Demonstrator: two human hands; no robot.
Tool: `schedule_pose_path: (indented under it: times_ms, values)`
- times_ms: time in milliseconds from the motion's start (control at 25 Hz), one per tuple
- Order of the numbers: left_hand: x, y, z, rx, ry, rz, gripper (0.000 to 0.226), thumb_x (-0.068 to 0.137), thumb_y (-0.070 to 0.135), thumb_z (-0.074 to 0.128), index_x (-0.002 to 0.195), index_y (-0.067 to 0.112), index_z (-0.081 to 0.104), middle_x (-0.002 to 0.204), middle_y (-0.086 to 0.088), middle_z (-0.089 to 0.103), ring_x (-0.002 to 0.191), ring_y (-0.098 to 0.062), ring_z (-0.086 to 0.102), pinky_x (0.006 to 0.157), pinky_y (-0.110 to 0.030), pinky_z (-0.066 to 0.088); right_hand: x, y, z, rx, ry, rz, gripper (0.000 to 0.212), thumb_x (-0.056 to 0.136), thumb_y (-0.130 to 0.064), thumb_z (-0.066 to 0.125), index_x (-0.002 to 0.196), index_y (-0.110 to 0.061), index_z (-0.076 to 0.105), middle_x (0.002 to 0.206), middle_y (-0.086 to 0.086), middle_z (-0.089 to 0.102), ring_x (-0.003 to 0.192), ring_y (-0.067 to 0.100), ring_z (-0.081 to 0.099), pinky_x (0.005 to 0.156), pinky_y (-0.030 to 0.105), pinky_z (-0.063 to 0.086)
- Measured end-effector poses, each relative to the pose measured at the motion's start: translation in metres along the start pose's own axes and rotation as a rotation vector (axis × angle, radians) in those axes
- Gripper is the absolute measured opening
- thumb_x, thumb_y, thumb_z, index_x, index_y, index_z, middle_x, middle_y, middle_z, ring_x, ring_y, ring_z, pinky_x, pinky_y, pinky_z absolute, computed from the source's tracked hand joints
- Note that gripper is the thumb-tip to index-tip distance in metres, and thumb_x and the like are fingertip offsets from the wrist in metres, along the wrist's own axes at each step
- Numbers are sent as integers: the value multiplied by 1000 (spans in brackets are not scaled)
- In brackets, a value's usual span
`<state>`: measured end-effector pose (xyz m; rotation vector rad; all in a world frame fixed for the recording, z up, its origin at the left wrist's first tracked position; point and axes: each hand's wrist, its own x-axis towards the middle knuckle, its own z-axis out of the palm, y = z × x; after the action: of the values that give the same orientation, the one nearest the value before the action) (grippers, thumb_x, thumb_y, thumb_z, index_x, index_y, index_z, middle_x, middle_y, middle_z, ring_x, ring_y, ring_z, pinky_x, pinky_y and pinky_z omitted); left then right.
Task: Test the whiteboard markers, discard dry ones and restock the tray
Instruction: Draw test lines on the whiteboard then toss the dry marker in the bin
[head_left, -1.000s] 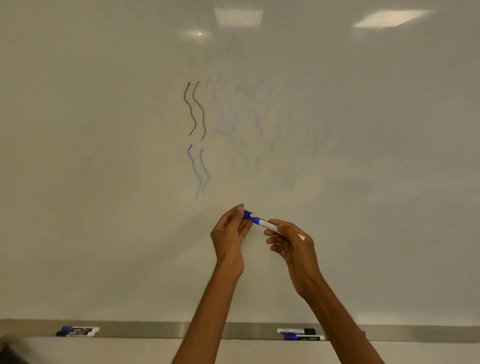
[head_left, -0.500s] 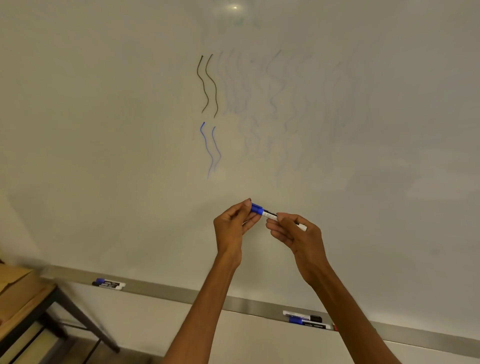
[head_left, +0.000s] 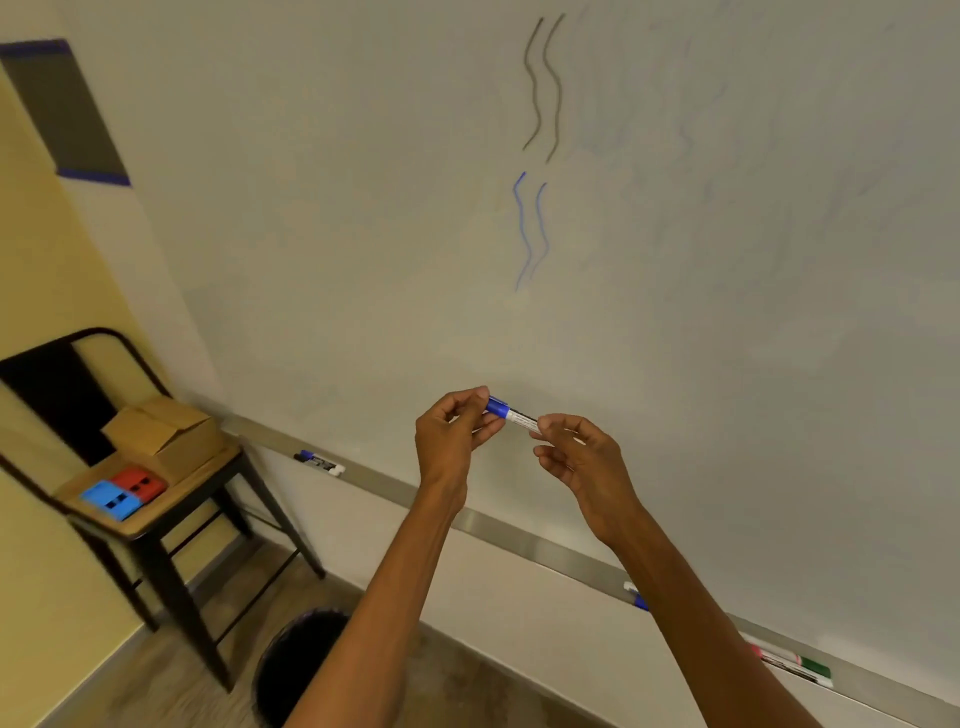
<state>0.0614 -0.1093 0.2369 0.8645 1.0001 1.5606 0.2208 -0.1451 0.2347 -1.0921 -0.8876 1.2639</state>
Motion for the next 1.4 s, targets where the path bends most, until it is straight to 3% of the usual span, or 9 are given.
schedule_pose_path:
  times_ms: [160,400,560,720,920,1120,1240,1320,1400]
  values:
    - [4,-6,-58,-60,169,-45,17,89,13,73,101,1,73,98,-18,73,86,-28,74,78,-30,61,10,33,35,73,33,62,19,87,-16,74,102,-5,72,90,9,71,77,19,68,78,27,60]
    - [21,-12,-159,-67,382,-113,19,89,9,71,107,3,70,100,-15,74,86,-26,74,76,-33,63,25,95,102,44,-6,208,12,89,-3,68,98,3,73,99,18,71,92,28,72,75,23,59]
    - [35,-21,-231,5,488,-187,13,91,8,70,103,3,69,96,-14,74,84,-26,74,72,-30,63,33,151,157,-7,14,305,5,86,3,70,90,2,72,95,15,70,90,31,73,73,22,60]
    - [49,-46,-310,121,550,-337,11,92,7,68,102,2,70,96,-17,72,74,-22,70,66,-26,62,38,219,202,-112,55,396,9,81,5,73,77,-3,74,91,16,71,87,32,73,86,33,59]
    - [61,-78,-386,202,563,-485,16,94,4,63,106,-7,69,86,-19,69,64,-22,64,59,-25,61,40,293,241,-292,119,509,15,82,0,73,73,-12,75,83,6,72,74,20,71,87,35,59]
    - [65,-98,-442,197,608,-619,17,95,2,61,108,-6,67,90,-21,68,69,-23,66,59,-25,61,36,345,275,-374,144,612,19,79,2,73,68,-14,72,87,11,73,79,23,70,88,39,59]
    - [79,-104,-460,172,639,-659,16,96,4,60,109,-3,67,91,-19,69,74,-25,68,67,-30,62,46,362,293,-404,95,658,12,81,-3,70,90,-9,75,97,12,73,87,25,71,90,39,58]
    - [90,-105,-470,169,668,-667,18,96,8,61,111,0,67,101,-21,70,85,-31,71,74,-36,62,53,368,301,-359,27,703,31,86,-6,69,117,-6,67,110,10,66,95,26,68,92,39,57]
    - [99,-107,-479,176,679,-679,21,97,10,60,115,0,66,102,-18,69,94,-34,69,81,-41,60,57,367,305,-326,0,740,37,90,-7,68,126,-7,60,121,12,60,101,26,62,92,38,57]
